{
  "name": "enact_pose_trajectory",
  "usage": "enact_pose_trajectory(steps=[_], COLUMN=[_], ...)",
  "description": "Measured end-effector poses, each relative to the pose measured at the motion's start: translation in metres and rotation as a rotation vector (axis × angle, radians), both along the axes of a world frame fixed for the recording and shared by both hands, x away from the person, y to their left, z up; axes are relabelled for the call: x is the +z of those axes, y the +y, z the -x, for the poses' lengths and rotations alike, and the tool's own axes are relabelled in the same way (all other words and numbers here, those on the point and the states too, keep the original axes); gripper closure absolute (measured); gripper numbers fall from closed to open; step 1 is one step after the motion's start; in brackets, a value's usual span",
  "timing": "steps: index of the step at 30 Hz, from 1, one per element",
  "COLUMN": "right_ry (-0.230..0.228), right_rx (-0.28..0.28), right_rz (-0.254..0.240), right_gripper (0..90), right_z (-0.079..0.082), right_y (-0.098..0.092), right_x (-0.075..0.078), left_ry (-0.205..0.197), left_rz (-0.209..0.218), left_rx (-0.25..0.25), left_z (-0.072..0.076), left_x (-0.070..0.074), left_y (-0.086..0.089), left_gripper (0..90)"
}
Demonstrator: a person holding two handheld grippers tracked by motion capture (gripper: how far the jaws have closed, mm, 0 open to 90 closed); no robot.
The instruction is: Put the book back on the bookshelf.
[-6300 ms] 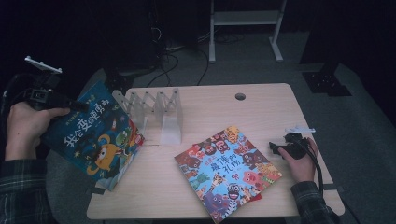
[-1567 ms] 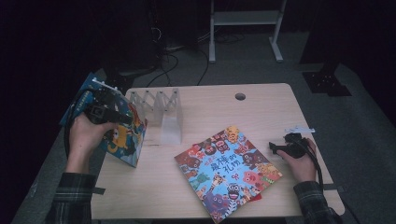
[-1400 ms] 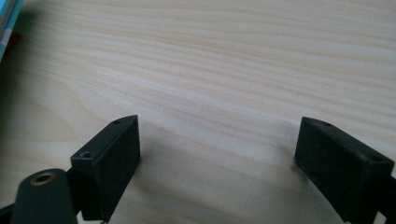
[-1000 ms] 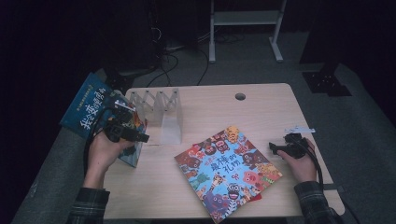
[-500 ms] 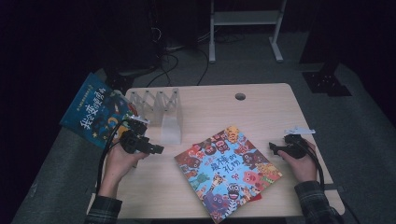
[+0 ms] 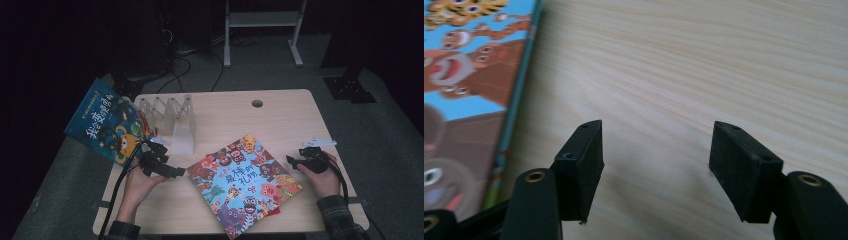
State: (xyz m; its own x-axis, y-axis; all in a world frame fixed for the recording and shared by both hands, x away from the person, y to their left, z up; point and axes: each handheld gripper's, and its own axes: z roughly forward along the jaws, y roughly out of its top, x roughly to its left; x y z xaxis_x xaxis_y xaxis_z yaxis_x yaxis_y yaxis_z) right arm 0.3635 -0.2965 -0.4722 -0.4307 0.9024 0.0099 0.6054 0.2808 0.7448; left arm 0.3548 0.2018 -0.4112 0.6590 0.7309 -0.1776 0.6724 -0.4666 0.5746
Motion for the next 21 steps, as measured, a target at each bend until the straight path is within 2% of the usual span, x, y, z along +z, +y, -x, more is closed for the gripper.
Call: enact_pose_trajectory(steps=[10, 21], right_ry=[-0.029, -0.025], right_rx=[0.04, 0.066], right_rz=[-0.017, -0.048], right_gripper=[36.3, 34.7], right_z=[0.026, 0.053], right_y=[0.003, -0.004], right_x=[0.008, 0.013], left_ry=[-0.01, 0.005], left_rz=[0.026, 0.043], left_rx=[-0.046, -0.097], left_z=[-0.002, -0.012], left_x=[-0.011, -0.021], left_y=[-0.008, -0.021], left_gripper=[9.3, 9.6])
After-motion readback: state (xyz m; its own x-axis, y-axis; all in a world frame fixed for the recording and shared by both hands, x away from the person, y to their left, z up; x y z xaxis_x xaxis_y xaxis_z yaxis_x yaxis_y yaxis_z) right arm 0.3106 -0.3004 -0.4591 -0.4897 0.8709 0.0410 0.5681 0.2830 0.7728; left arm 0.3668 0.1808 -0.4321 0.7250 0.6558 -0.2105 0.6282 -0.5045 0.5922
